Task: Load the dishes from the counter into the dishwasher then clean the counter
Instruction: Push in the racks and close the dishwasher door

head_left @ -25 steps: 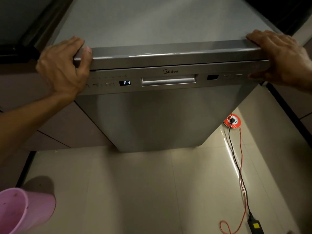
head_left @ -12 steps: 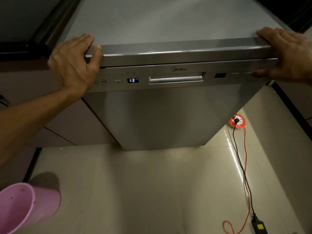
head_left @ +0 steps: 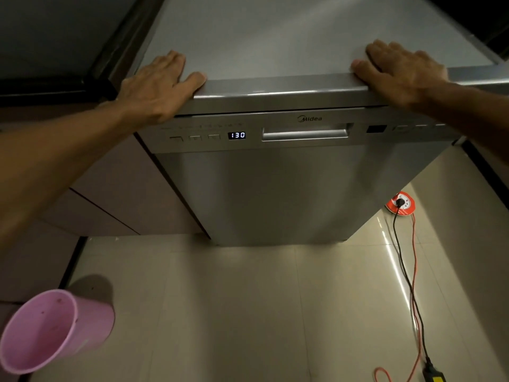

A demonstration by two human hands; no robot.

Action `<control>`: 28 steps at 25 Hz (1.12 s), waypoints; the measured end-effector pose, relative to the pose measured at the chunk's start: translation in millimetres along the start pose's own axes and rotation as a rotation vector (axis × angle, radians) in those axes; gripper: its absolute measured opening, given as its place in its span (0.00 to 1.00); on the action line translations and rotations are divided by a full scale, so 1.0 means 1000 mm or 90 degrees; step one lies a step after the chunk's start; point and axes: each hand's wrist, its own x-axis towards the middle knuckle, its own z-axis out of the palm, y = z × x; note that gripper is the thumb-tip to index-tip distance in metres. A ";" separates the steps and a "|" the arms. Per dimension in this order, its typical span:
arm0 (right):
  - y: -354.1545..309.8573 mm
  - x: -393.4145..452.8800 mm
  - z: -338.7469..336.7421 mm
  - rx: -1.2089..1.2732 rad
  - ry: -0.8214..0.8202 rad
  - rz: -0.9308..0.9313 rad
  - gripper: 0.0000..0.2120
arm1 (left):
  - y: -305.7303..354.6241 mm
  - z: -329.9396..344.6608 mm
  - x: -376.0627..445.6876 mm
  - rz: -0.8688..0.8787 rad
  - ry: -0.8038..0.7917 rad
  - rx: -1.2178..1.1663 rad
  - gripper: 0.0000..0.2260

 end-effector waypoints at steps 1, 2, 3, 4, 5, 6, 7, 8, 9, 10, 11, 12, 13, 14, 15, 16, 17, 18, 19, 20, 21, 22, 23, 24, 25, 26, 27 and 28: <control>0.000 -0.001 -0.001 -0.005 0.002 -0.002 0.31 | 0.000 0.000 -0.001 -0.001 0.000 -0.004 0.31; 0.000 -0.001 -0.003 -0.003 0.009 0.000 0.31 | 0.001 -0.001 -0.001 -0.005 -0.001 -0.009 0.31; -0.001 -0.001 -0.004 -0.004 0.014 0.004 0.31 | 0.001 -0.001 -0.001 -0.009 0.000 -0.009 0.32; -0.002 -0.001 -0.004 -0.003 0.019 0.006 0.31 | 0.002 0.000 -0.001 -0.007 0.005 -0.005 0.33; -0.003 -0.002 -0.003 -0.009 0.020 0.010 0.31 | 0.001 0.002 -0.001 -0.005 0.009 -0.001 0.33; -0.004 -0.002 -0.003 -0.016 0.025 0.011 0.31 | 0.001 0.002 -0.001 -0.008 0.012 0.001 0.33; -0.005 -0.003 -0.003 -0.021 0.032 0.008 0.30 | -0.001 0.004 0.000 -0.012 0.017 0.002 0.33; -0.005 -0.004 -0.003 -0.018 0.045 0.001 0.29 | -0.002 0.004 0.001 -0.011 0.023 0.005 0.33; -0.006 -0.005 -0.003 -0.012 0.058 -0.003 0.27 | -0.003 0.005 0.002 -0.010 0.026 0.007 0.33; -0.007 -0.006 -0.003 -0.005 0.069 -0.001 0.25 | -0.002 0.005 0.002 -0.010 0.030 0.009 0.33; -0.007 -0.007 -0.003 0.000 0.075 0.001 0.24 | -0.002 0.006 0.003 -0.012 0.033 0.010 0.33; -0.007 -0.007 -0.002 0.004 0.082 0.001 0.24 | -0.002 0.007 0.003 -0.019 0.032 0.011 0.33; -0.007 -0.008 -0.003 0.007 0.086 0.000 0.24 | -0.002 0.007 0.002 -0.025 0.032 0.015 0.33; -0.007 -0.008 -0.003 0.008 0.088 -0.001 0.23 | -0.001 0.007 0.001 -0.030 0.035 0.020 0.33; -0.008 -0.009 -0.003 0.007 0.088 -0.001 0.23 | -0.001 0.007 0.001 -0.031 0.038 0.024 0.33; -0.008 -0.009 -0.003 0.005 0.089 0.001 0.22 | 0.000 0.006 0.000 -0.032 0.040 0.026 0.33; -0.009 -0.009 -0.003 0.003 0.091 0.002 0.21 | 0.000 0.006 0.000 -0.032 0.042 0.026 0.33; -0.009 -0.009 -0.002 -0.002 0.096 -0.003 0.21 | 0.000 0.006 0.000 -0.032 0.042 0.027 0.33; -0.008 -0.008 -0.001 -0.006 0.099 -0.010 0.21 | 0.000 0.007 0.000 -0.033 0.040 0.027 0.33; -0.006 -0.007 0.000 -0.007 0.100 -0.013 0.21 | 0.000 0.007 0.000 -0.033 0.040 0.026 0.33; -0.005 -0.006 0.001 -0.005 0.100 -0.017 0.22 | 0.001 0.007 0.000 -0.032 0.041 0.027 0.33; -0.003 -0.005 0.002 -0.005 0.101 -0.022 0.22 | 0.001 0.007 0.000 -0.032 0.042 0.028 0.33; -0.002 -0.004 0.003 -0.008 0.102 -0.023 0.22 | 0.001 0.006 0.000 -0.032 0.044 0.029 0.33; -0.002 -0.003 0.003 -0.012 0.101 -0.022 0.22 | 0.001 0.006 -0.001 -0.033 0.045 0.029 0.33; -0.002 -0.003 0.003 -0.014 0.100 -0.022 0.22 | 0.001 0.006 0.000 -0.035 0.047 0.029 0.33; -0.003 -0.003 0.003 -0.015 0.099 -0.020 0.22 | 0.001 0.006 -0.001 -0.036 0.047 0.030 0.34; -0.002 -0.003 0.003 -0.014 0.096 -0.018 0.21 | 0.001 0.007 0.000 -0.038 0.046 0.028 0.34; -0.002 -0.004 0.002 -0.013 0.091 -0.018 0.22 | 0.001 0.007 0.000 -0.041 0.044 0.027 0.34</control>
